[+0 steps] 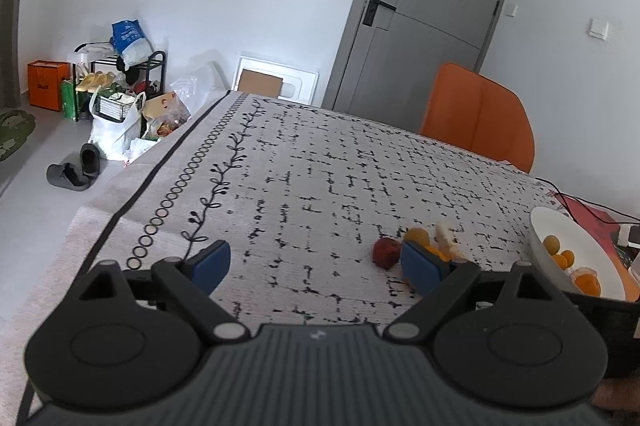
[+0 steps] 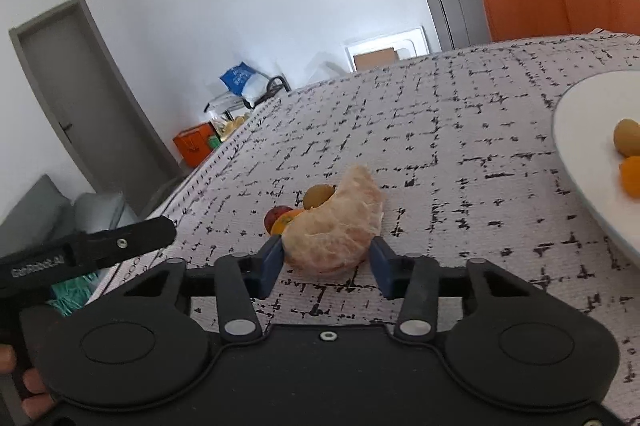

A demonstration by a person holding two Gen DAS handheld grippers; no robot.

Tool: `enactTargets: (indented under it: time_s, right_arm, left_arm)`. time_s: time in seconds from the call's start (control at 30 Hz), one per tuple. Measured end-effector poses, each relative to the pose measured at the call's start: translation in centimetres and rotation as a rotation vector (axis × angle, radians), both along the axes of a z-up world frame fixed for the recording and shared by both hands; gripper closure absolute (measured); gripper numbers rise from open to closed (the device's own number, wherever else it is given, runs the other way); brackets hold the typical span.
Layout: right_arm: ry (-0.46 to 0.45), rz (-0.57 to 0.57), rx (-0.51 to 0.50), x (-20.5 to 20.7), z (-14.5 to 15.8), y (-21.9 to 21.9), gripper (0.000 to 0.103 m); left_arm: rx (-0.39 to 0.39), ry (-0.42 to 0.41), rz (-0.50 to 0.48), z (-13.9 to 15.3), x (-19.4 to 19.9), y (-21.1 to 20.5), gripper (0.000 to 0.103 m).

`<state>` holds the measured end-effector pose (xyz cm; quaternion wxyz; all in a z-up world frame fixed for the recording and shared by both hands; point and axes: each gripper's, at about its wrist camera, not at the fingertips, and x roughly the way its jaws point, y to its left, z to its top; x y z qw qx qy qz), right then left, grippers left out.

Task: Organize fruits
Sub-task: 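Grasp the large peeled tangerine with the right tool, then grasp the orange with the left tool while the right tool holds the peeled tangerine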

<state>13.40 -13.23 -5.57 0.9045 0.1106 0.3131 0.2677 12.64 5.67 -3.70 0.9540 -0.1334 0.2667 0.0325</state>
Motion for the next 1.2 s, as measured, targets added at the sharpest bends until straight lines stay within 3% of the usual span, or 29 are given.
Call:
enactTargets:
  time_s: [0.13, 0.4, 0.67, 0.87, 0.93, 1.07, 1.1, 1.13, 1.2]
  right_arm:
    - [-0.019, -0.016, 0.006, -0.6, 0.5, -1.3, 0.074]
    - [-0.008, -0.087, 0.017, -0.4, 0.2, -3.8, 0.075]
    - [-0.004, -0.071, -0.01, 0.4, -0.3, -2.4, 0.074]
    - [-0.012, -0.073, -0.057, 1.4, -0.3, -1.1, 0.065]
    - [-0.019, -0.069, -0.068, 1.5, -0.3, -0.8, 0.049]
    - [-0.059, -0.044, -0.089, 1.5, -0.1, -0.3, 0.045]
    - [-0.057, -0.039, -0.084, 1.6, -0.2, -0.3, 0.049]
    - [-0.05, -0.03, -0.079, 1.7, -0.3, -0.3, 0.062]
    - [-0.05, -0.012, -0.078, 1.6, -0.3, -0.2, 0.066]
  left_arm:
    - [0.002, 0.004, -0.024, 0.0, 0.4, -1.1, 0.012]
    - [0.014, 0.009, -0.053, -0.2, 0.5, -2.5, 0.012]
    - [-0.001, 0.022, -0.04, -0.7, 0.8, -1.9, 0.012]
    - [-0.009, 0.027, -0.037, -0.9, 0.9, -1.4, 0.012]
    - [-0.012, 0.032, -0.035, -1.1, 0.9, -1.2, 0.012]
    - [-0.013, 0.037, -0.033, -1.2, 1.0, -1.3, 0.012]
    - [-0.013, 0.038, -0.034, -1.2, 1.0, -1.3, 0.012]
    - [-0.013, 0.038, -0.036, -1.2, 0.9, -1.4, 0.012]
    - [-0.01, 0.037, -0.041, -1.1, 0.9, -1.7, 0.012]
